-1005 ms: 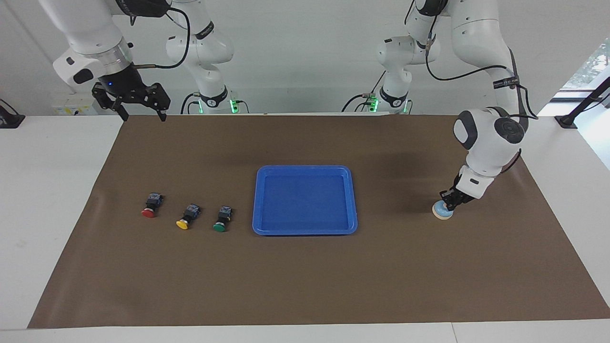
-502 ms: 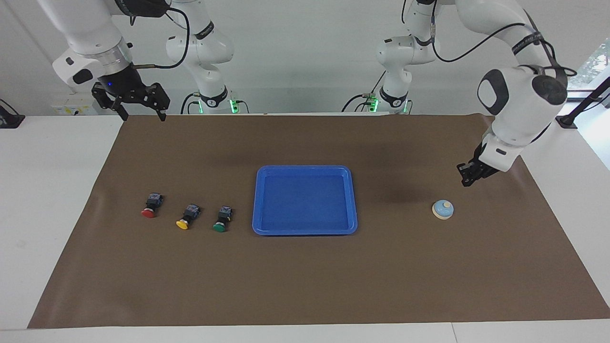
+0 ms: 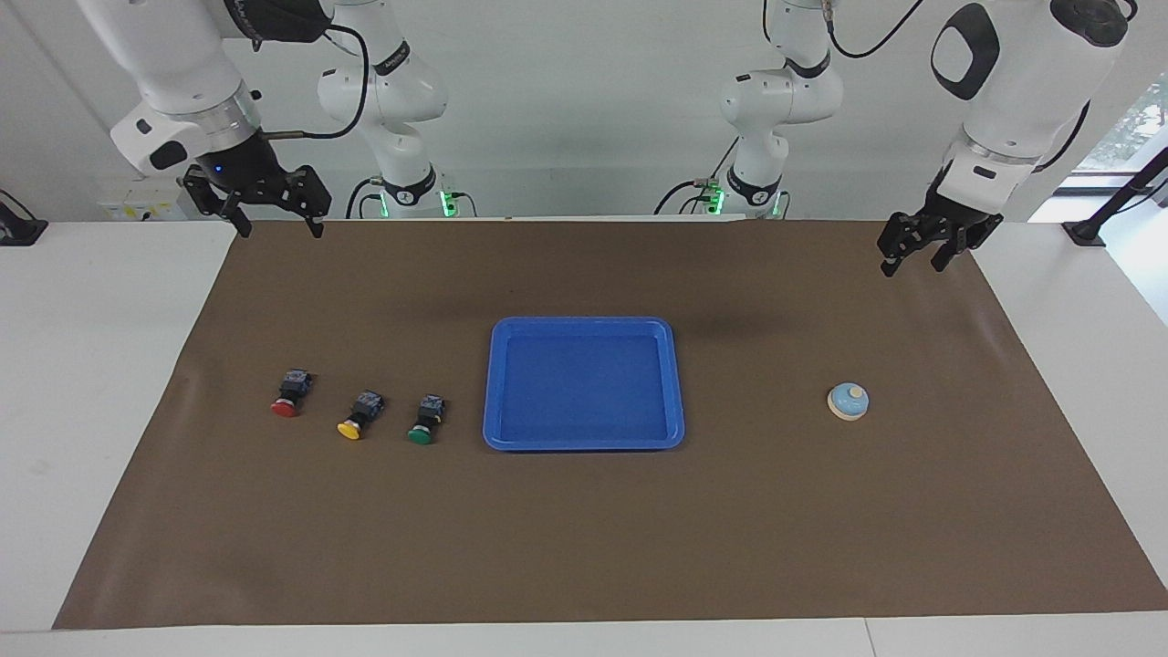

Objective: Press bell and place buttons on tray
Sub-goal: 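Raise the left gripper off the bell and return it to rest, then grasp the green-capped button with the right gripper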

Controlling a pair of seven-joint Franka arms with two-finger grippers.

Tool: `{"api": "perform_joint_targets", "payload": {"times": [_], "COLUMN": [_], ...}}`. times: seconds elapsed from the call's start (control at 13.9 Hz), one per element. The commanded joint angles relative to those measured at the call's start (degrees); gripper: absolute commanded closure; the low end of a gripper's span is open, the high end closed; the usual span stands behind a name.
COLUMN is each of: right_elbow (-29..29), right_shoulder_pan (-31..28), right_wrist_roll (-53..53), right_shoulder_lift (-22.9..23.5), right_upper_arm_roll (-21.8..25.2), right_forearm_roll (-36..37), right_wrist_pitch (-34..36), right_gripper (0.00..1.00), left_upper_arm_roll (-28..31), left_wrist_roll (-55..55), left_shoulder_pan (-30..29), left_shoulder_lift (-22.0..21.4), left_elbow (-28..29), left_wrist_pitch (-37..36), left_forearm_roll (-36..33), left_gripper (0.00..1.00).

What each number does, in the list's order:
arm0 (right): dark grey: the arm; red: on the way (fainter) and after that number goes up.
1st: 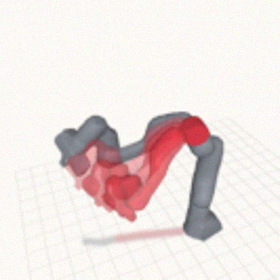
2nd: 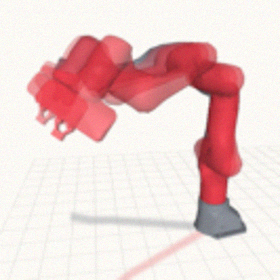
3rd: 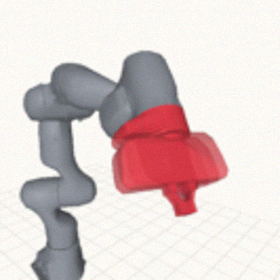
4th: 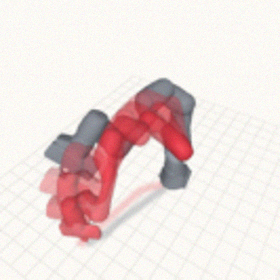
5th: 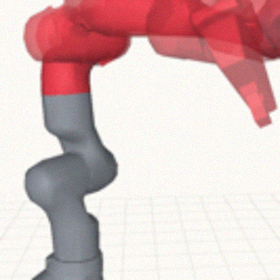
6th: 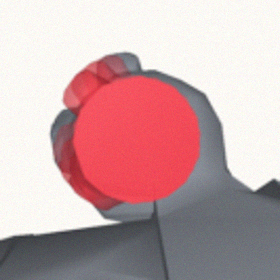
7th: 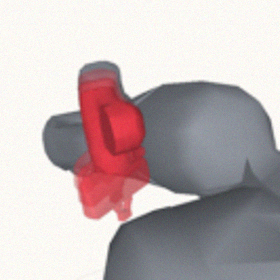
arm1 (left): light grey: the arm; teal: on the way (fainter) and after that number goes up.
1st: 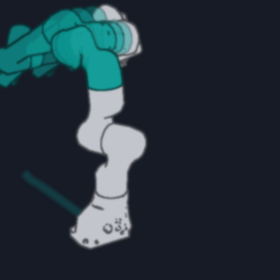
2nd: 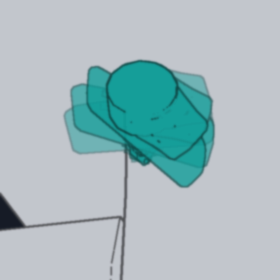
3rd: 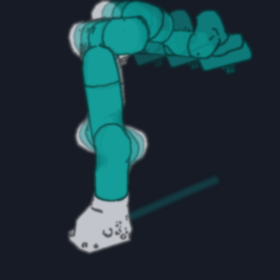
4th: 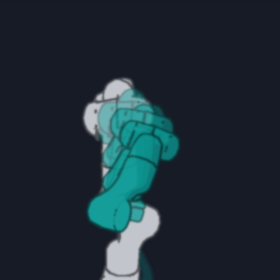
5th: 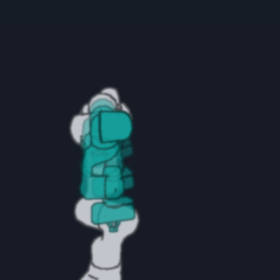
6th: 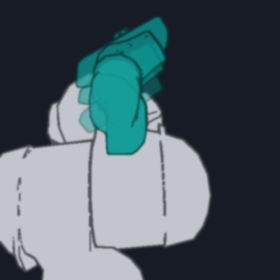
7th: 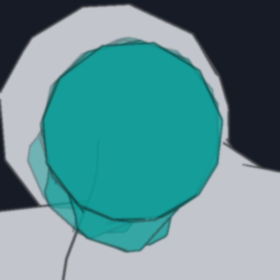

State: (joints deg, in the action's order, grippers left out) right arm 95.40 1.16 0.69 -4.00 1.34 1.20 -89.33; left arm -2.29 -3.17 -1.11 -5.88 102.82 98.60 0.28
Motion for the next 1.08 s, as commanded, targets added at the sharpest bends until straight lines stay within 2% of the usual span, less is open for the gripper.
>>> {"api": "perform_joint_targets", "payload": {"times": [0.0,0.22,0.65,1.0], "right_elbow": [8.20,13.05,13.06,15.87], "right_shoulder_pan": [0.59,3.05,8.23,9.65], "right_wrist_roll": [1.76,6.15,15.55,20.04], "right_shoulder_lift": [-2.51,-1.55,10.31,15.41], "right_upper_arm_roll": [-1.25,-1.25,-1.25,-1.25], "right_forearm_roll": [0.11,0.20,0.20,0.20], "right_wrist_pitch": [-7.33,-13.31,-26.93,-37.75], "right_gripper": [0.00,0.00,0.00,0.00], "left_upper_arm_roll": [0.10,0.10,0.01,0.10], "left_wrist_roll": [0.18,0.18,0.53,4.49], "left_shoulder_pan": [0.15,0.23,0.76,1.11], "left_shoulder_lift": [-0.27,0.79,0.17,0.17], "left_elbow": [-1.64,-4.12,-3.06,-2.89], "left_wrist_pitch": [-3.40,-7.02,-8.25,-10.01], "left_forearm_roll": [-0.28,-0.19,0.07,0.25], "left_gripper": [0.00,0.00,0.00,0.00]}}
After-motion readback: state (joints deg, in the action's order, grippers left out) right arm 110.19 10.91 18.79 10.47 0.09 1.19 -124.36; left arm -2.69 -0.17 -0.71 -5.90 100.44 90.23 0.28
